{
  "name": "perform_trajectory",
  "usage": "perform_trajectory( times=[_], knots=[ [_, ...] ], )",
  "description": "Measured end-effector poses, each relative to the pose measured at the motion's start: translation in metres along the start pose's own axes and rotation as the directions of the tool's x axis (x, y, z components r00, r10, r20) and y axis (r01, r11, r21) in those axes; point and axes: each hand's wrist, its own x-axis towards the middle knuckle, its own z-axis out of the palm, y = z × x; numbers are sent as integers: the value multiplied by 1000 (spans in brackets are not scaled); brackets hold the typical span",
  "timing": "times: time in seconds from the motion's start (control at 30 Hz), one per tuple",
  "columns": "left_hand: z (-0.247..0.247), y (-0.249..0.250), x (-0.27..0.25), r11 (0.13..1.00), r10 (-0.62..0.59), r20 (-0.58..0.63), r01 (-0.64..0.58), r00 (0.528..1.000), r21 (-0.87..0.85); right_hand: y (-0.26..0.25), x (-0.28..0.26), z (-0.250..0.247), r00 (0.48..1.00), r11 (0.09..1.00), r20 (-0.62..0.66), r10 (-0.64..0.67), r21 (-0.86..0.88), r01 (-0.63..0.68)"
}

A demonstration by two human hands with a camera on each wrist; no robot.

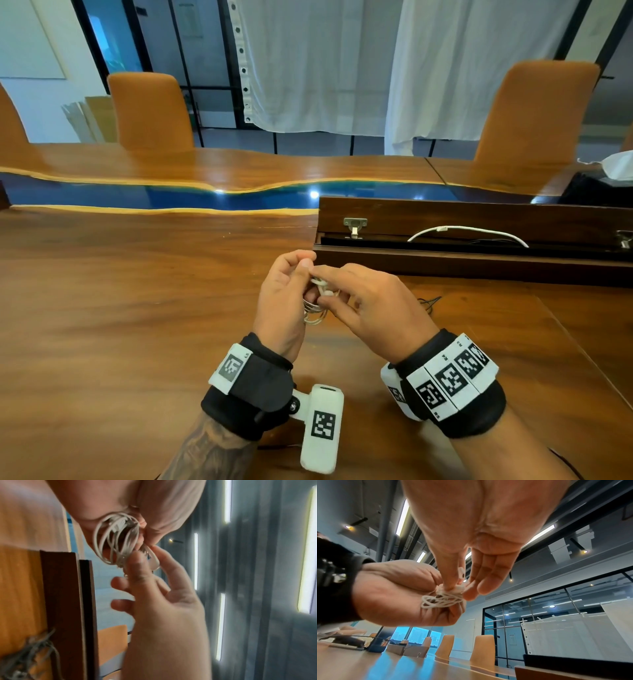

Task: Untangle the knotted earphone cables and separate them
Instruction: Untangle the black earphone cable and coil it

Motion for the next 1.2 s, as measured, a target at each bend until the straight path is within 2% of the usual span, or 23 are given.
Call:
perform_trajectory(
  times=[0.07, 0.17, 0.27, 0.4, 0.57, 0.73, 0.87, 0.93, 1.1, 1.2],
  knots=[
    [-1, 1, 0, 995, -58, 16, 59, 998, -79, -2, 0, -1, 1000, 1000, 29, 9, 21, -9],
    [-2, 0, 0, 998, -63, 37, 64, 997, -17, -4, 0, -3, 1000, 997, 25, 11, 77, -13],
    [-1, 1, -1, 999, -38, 61, 37, 997, 22, 0, 0, -6, 998, 968, -24, 52, 246, -44],
    [-3, 4, 1, 998, -32, 94, 38, 995, -57, 4, -1, -13, 992, 911, -49, 115, 404, -86],
    [-6, 1, 3, 999, -2, 51, 4, 999, -41, 16, -3, -16, 986, 907, 6, 165, 391, -155],
    [-2, -5, 0, 996, 6, 100, -14, 995, 85, 13, -6, 0, 978, 906, 46, 205, 370, -207],
    [-1, -4, -3, 996, -39, 156, 26, 987, 89, 11, -4, 2, 943, 770, 135, 304, 548, -327],
    [-3, -7, -2, 995, -74, 161, 63, 984, 73, 9, -5, 1, 937, 745, 148, 316, 573, -342],
    [-4, -5, -3, 990, -134, 186, 140, 973, -22, 3, -3, 1, 954, 845, 148, 262, 443, -301],
    [-7, -5, 0, 986, -154, 205, 164, 967, -33, 2, -1, -4, 949, 855, 186, 255, 415, -311]
  ],
)
